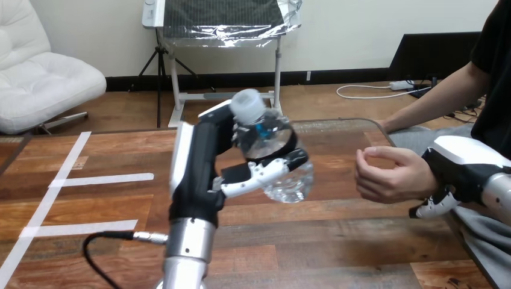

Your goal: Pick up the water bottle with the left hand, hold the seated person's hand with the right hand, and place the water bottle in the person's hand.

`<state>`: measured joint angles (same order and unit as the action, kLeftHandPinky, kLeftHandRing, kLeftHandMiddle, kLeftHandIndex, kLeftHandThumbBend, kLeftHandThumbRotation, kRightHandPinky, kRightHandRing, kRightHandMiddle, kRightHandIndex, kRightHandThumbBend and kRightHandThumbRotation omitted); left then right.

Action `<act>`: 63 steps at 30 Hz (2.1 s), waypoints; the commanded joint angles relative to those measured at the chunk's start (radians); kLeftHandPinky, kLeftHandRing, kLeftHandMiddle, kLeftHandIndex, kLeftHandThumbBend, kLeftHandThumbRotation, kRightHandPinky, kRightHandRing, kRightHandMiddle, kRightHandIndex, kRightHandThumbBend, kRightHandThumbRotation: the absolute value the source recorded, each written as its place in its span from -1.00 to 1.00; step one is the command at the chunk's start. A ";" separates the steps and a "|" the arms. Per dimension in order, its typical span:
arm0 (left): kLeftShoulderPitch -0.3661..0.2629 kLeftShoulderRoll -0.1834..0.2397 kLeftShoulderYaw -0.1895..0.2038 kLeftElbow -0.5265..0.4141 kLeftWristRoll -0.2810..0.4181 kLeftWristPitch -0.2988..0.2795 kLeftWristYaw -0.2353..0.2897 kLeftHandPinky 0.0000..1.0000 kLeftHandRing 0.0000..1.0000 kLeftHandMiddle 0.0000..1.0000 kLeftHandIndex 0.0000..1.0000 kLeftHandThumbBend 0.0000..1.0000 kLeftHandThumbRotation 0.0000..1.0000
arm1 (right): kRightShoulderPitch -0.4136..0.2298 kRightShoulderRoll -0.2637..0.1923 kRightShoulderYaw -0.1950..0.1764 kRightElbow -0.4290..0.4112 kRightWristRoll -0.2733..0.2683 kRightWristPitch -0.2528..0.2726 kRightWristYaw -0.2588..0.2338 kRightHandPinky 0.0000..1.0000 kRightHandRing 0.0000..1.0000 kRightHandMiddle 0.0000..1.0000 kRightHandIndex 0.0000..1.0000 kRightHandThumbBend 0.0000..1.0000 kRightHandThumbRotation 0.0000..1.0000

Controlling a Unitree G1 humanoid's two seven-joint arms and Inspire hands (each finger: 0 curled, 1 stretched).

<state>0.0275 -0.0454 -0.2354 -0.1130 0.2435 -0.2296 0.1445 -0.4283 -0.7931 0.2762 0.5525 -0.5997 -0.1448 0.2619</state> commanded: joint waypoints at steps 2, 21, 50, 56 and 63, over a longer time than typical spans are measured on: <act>-0.094 -0.052 -0.023 -0.007 -0.010 -0.022 -0.002 -0.27 -0.21 -0.11 -0.03 0.23 -1.00 | -0.030 -0.012 -0.019 -0.098 -0.005 -0.005 0.006 -0.46 -0.39 -0.27 -0.23 0.44 -1.00; -0.124 -0.070 -0.068 0.007 0.012 -0.001 0.020 -0.29 -0.22 -0.13 -0.05 0.28 -1.00 | -0.013 -0.009 -0.035 -0.170 -0.006 0.016 0.021 -0.57 -0.47 -0.32 -0.28 0.47 -1.00; -0.146 -0.070 -0.099 0.029 0.008 -0.013 0.022 -0.30 -0.24 -0.15 -0.06 0.24 -1.00 | 0.003 -0.006 -0.044 -0.254 -0.008 0.023 0.041 -0.62 -0.51 -0.37 -0.30 0.48 -1.00; -0.147 -0.067 -0.104 0.032 0.008 -0.019 0.021 -0.30 -0.24 -0.15 -0.06 0.23 -1.00 | 0.011 -0.009 -0.052 -0.279 -0.004 0.014 0.043 -0.66 -0.56 -0.42 -0.35 0.48 -1.00; -0.149 -0.064 -0.111 0.035 0.009 -0.024 0.022 -0.30 -0.24 -0.15 -0.06 0.21 -1.00 | 0.018 -0.011 -0.055 -0.315 -0.024 0.034 0.055 -0.67 -0.55 -0.41 -0.35 0.47 -1.00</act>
<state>-0.0363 -0.0422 -0.3403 -0.0693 0.2487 -0.2283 0.1559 -0.3903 -0.7930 0.2374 0.3112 -0.6202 -0.1097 0.3083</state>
